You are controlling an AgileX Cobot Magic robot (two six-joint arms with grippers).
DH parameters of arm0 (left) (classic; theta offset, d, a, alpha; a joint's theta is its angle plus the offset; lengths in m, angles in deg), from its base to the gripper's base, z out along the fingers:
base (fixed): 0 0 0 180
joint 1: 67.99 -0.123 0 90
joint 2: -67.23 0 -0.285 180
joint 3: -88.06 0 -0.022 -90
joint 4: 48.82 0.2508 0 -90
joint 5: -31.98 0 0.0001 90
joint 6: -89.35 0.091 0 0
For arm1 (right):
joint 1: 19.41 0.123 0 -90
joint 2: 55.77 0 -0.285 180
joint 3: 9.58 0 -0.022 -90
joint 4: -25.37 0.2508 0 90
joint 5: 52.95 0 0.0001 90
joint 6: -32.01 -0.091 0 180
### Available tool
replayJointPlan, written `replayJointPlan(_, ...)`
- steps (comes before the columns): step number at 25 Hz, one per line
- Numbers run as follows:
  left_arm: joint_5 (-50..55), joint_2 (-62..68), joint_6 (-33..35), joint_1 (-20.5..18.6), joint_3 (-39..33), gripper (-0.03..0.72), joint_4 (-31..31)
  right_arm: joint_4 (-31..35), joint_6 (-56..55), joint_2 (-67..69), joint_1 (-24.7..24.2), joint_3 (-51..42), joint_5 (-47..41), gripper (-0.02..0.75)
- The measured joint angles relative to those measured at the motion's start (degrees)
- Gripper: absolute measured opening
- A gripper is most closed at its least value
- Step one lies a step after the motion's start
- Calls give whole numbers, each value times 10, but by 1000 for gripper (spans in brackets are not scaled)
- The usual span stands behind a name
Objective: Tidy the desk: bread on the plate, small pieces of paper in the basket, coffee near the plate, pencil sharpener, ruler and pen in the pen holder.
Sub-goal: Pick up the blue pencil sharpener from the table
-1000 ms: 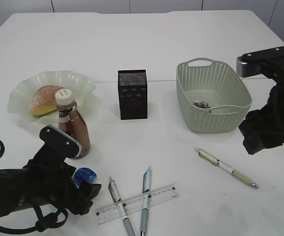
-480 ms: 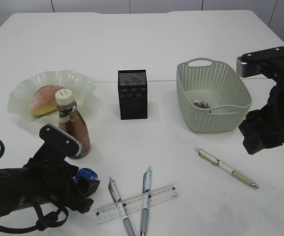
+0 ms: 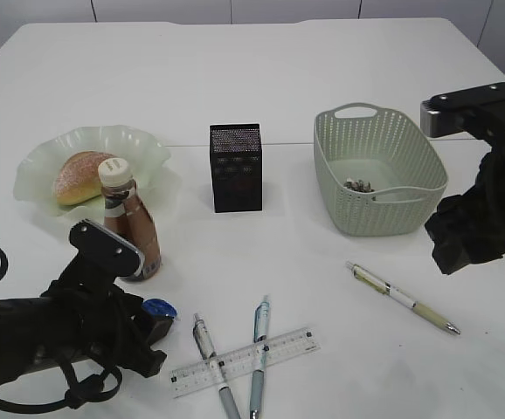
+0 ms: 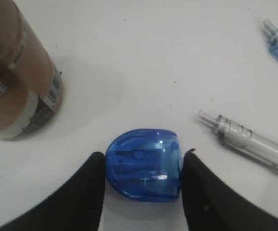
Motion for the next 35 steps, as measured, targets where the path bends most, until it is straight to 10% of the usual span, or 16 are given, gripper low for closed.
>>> replayJointPlan(35, -13, -151, 0, 0, 0, 355, -5, -1, 0, 0, 0, 0, 7, 458)
